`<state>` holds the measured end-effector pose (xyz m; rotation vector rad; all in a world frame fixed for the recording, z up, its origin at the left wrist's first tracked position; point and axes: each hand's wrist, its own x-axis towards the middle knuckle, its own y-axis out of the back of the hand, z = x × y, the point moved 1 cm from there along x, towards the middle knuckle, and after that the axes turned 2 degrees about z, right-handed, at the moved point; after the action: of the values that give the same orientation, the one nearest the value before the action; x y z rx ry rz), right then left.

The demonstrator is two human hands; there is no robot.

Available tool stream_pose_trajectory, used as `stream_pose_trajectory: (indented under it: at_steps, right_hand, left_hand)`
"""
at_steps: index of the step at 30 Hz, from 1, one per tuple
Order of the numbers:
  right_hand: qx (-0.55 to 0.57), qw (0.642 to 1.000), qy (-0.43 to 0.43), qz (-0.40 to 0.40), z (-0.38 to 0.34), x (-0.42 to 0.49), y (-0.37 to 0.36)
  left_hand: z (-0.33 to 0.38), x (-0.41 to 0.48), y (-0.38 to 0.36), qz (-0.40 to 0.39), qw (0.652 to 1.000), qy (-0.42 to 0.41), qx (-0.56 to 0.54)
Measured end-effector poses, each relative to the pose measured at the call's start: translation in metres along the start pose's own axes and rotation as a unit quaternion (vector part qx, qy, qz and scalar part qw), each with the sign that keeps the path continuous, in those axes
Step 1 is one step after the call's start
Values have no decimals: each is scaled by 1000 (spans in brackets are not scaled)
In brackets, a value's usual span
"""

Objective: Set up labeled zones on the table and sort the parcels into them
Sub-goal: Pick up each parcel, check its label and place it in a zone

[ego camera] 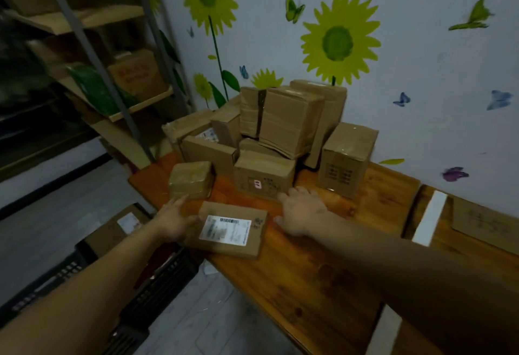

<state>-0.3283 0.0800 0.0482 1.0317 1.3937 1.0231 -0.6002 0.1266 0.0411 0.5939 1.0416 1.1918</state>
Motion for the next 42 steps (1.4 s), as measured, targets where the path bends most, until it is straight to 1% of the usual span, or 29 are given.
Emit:
stream_pose_trajectory:
  at_steps: [2, 4, 6, 7, 8, 9, 10, 11, 13, 15, 17, 21, 23, 24, 25, 26, 27, 28, 31, 32, 34, 35, 36, 37, 39, 42]
  right_hand:
    - [28, 999, -25, -19, -13, 18, -16]
    - [70, 994, -66, -43, -28, 35, -41]
    - [151, 980, -107, -66, -46, 47, -67]
    - [209, 967, -118, -84, -56, 51, -78]
    - [285, 946, -125, -95, -67, 53, -88]
    - [373, 914, -131, -95, -78, 52, -96]
    - [450, 877, -145, -81, -87, 51, -102]
    - [502, 848, -164, -52, -94, 48, -105]
    - [551, 810, -203, 11, -103, 41, -107]
    - [554, 797, -230, 71, -106, 34, -101]
    - [564, 776, -258, 119, -104, 23, -91]
    - [602, 703, -322, 198, -94, -11, -66]
    - [595, 668, -364, 260, -86, -28, -52]
    - [612, 626, -383, 294, -82, -36, -44]
    - [641, 576, -389, 326, -79, -45, -36]
    - [671, 531, -379, 351, -76, -53, -28]
    - [693, 507, -359, 367, -75, -61, -20]
    - [703, 502, -336, 374, -76, -69, -12]
    - [693, 515, -314, 394, -76, -98, 6]
    - [688, 515, -316, 402, -73, -110, 11]
    - [676, 526, -309, 413, -64, -140, 18]
    - [668, 540, -300, 414, -59, -157, 20]
    - [660, 555, -291, 414, -55, -173, 21]
    - [651, 568, -287, 414, -53, -189, 22]
    - [633, 577, -288, 427, -50, -217, 23]
    - [598, 571, -308, 470, -42, -257, 18]
  left_hand:
    - [-15, 26, -4, -28, 999, -3, -15]
    - [-27, 48, -13, -77, 997, -9, -22]
    - [-35, 67, -22, -127, 991, -22, -44]
    - [-39, 76, -26, -150, 987, -27, -43]
    - [-42, 83, -29, -170, 984, -34, -44]
    - [-45, 89, -32, -192, 980, -36, -46]
    - [-45, 92, -33, -215, 974, -40, -51]
    - [-46, 95, -34, -231, 971, -41, -53]
    - [-47, 99, -34, -251, 965, -44, -55]
    - [-48, 101, -32, -254, 964, -40, -74]
    - [-45, 99, -30, -258, 957, -34, -128]
    - [-11, 77, -21, -235, 939, -44, -245]
    - [10, 62, -18, -233, 921, -57, -308]
    - [22, 52, -18, -241, 905, -62, -346]
    - [34, 40, -18, -254, 888, -65, -378]
    - [47, 26, -19, -267, 869, -72, -410]
    - [60, 11, -22, -278, 854, -85, -431]
    - [73, -7, -24, -284, 840, -107, -449]
    - [103, -54, -29, -285, 825, -162, -460]
    - [109, -64, -28, -279, 828, -175, -453]
    - [119, -77, -21, -246, 858, -221, -394]
    - [124, -84, -17, -234, 870, -249, -356]
    - [129, -91, -13, -232, 874, -275, -326]
    - [135, -102, -9, -239, 873, -300, -303]
    - [146, -125, -9, -250, 862, -342, -278]
    - [161, -168, -18, -242, 845, -383, -284]
